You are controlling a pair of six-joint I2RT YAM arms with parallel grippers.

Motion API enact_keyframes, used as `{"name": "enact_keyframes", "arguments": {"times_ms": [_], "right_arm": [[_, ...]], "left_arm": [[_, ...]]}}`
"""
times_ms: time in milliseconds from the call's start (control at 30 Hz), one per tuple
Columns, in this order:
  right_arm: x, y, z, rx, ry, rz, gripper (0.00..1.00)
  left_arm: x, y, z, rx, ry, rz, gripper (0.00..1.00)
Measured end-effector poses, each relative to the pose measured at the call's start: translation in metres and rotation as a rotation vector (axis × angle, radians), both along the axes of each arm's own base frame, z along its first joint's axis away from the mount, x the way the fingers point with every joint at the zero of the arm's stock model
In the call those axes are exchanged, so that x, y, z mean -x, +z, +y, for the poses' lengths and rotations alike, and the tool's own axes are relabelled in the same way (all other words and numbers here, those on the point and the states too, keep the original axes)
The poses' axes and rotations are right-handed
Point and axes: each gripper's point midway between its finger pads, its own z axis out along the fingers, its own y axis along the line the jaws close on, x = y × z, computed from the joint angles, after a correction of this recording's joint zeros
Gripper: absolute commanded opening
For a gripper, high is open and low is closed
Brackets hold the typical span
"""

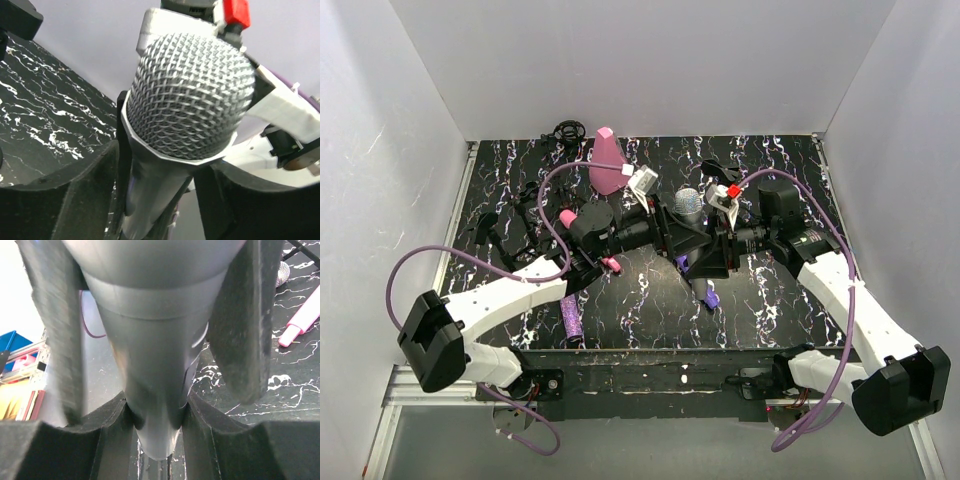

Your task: Attach the microphones to the stand

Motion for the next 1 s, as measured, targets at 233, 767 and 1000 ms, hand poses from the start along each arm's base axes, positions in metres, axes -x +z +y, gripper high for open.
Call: {"name": "enact_keyframes", "arguments": {"times_ms": [233, 767, 1000], "right_arm": [[0.004, -0.004, -0.003, 0.021, -0.005, 0.057, 0.74], [-0.074, 0.064, -0.108, 0.156, -0.436, -0.48, 0.9], [-0.111, 0.072, -0.116, 0.19, -0.351, -0.727, 0.92]], "left_arm": [[0.003, -0.013, -0.005, -0.052, -0.041, -0.035, 0.0], [0.029, -0.011, 0.085, -0.31, 0.093, -0.318, 0.0], [0.034, -0.071, 0.093, -0.452, 0.048, -0.292, 0.0]]}}
